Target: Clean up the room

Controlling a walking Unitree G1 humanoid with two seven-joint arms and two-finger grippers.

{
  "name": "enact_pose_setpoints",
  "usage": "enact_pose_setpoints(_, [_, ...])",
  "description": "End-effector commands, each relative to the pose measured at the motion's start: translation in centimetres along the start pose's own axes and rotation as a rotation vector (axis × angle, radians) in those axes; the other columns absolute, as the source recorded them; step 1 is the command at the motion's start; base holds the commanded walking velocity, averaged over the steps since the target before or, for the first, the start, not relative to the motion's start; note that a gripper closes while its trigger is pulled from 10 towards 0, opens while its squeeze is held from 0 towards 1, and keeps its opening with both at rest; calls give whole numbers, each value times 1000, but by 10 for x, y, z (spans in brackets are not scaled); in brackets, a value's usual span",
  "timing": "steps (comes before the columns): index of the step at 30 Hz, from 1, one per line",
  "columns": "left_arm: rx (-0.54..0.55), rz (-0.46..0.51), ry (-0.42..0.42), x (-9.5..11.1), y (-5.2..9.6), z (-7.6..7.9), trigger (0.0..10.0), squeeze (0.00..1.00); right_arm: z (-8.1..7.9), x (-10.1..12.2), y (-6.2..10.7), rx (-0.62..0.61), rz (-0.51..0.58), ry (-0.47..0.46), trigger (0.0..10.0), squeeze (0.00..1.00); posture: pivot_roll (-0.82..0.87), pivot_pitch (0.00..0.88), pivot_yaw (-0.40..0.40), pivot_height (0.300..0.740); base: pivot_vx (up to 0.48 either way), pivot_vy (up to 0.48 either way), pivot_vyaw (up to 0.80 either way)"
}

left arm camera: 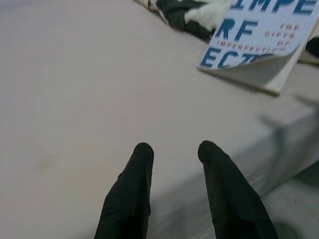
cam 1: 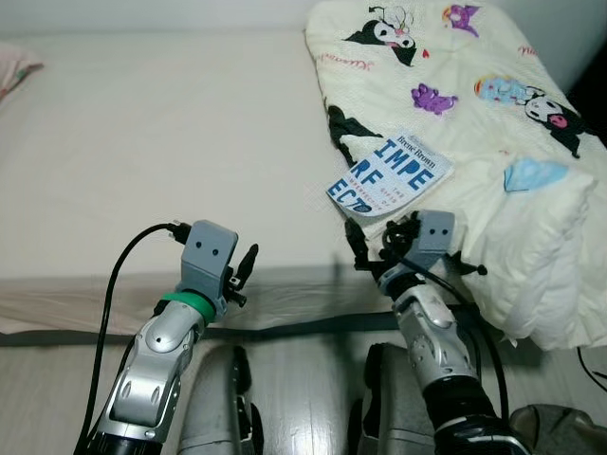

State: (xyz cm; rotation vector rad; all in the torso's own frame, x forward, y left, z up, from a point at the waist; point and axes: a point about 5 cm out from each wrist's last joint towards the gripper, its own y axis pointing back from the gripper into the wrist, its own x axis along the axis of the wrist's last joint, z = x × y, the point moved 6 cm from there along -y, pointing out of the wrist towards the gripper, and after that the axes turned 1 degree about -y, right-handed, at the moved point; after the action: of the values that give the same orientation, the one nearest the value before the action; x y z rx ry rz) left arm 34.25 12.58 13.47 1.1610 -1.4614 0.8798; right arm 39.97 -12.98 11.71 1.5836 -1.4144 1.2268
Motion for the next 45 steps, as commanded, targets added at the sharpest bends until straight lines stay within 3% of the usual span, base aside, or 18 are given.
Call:
enact_pose_setpoints(1, [-1, 2, -13, 4, 1, -1, 10000, 0, 10, -7, 3, -32, -16, -39, 10000, 0, 85, 180, 80, 541, 0, 0, 0])
enact_pose_setpoints(3, [-1, 2, -13, 4, 1, -1, 10000, 0, 10, -7, 3, -32, -16, -39, 10000, 0, 85, 180, 80, 541, 0, 0, 0])
enact_pose_setpoints(4, [-6, 10, -19, 9, 1, -2, 10000, 0, 21, -11, 6, -71, -25, -65, 10000, 0, 113, 198, 92, 531, 0, 0, 0])
enact_pose_setpoints(11, [0, 27, -30, 19, 2, -6, 10000, 0, 38, -22, 8, -115, -73, -138, 10000, 0, 131, 227, 93, 516, 0, 0, 0])
enact_pose_setpoints(21, [25, 32, -35, 23, 3, -12, 10000, 0, 36, -16, 2, -61, -72, -129, 10000, 0, 151, 246, 111, 516, 0, 0, 0])
enact_pose_setpoints(31, [20, 9, -53, 24, 10, -15, 10000, 0, 36, -9, -10, -52, -55, -219, 10000, 0, 203, 257, 157, 516, 0, 0, 0])
enact_pose_setpoints(32, [19, 6, -56, 24, 11, -16, 10000, 0, 37, -6, -13, -59, -47, -235, 7412, 0, 207, 260, 160, 516, 0, 0, 0])
enact_pose_setpoints(33, [19, 6, -56, 24, 11, -16, 10000, 0, 37, -6, -13, -59, -47, -235, 7412, 0, 207, 260, 160, 516, 0, 0, 0])
enact_pose_setpoints(34, [20, 2, -60, 23, 12, -17, 10000, 0, 39, 0, -16, -67, -31, -253, 4863, 0, 214, 254, 163, 516, 0, 0, 0])
enact_pose_setpoints(35, [21, 0, -63, 23, 12, -18, 10000, 0, 41, 7, -19, -75, -11, -269, 3333, 0, 219, 255, 162, 516, 0, 0, 0])
enact_pose_setpoints(36, [21, 0, -63, 23, 12, -18, 10000, 0, 41, 7, -19, -75, -11, -269, 3333, 0, 219, 255, 162, 516, 0, 0, 0])
enact_pose_setpoints(37, [24, 0, -65, 24, 12, -19, 10000, 0, 43, 14, -22, -83, 13, -291, 824, 0, 223, 256, 162, 516, 0, 0, 0])
enact_pose_setpoints(39, [24, 0, -65, 24, 12, -19, 10000, 0, 43, 14, -22, -83, 13, -291, 824, 0, 223, 256, 162, 516, 0, 0, 0])
enact_pose_setpoints(40, [29, 1, -66, 25, 11, -21, 10000, 0, 45, 19, -24, -88, 32, -310, 0, 0, 230, 250, 159, 516, 0, 0, 0])
enact_pose_setpoints(45, [35, 2, -66, 27, 11, -22, 10000, 0, 44, 28, -28, -75, 72, -364, 0, 0, 238, 239, 156, 516, 0, 0, 0])
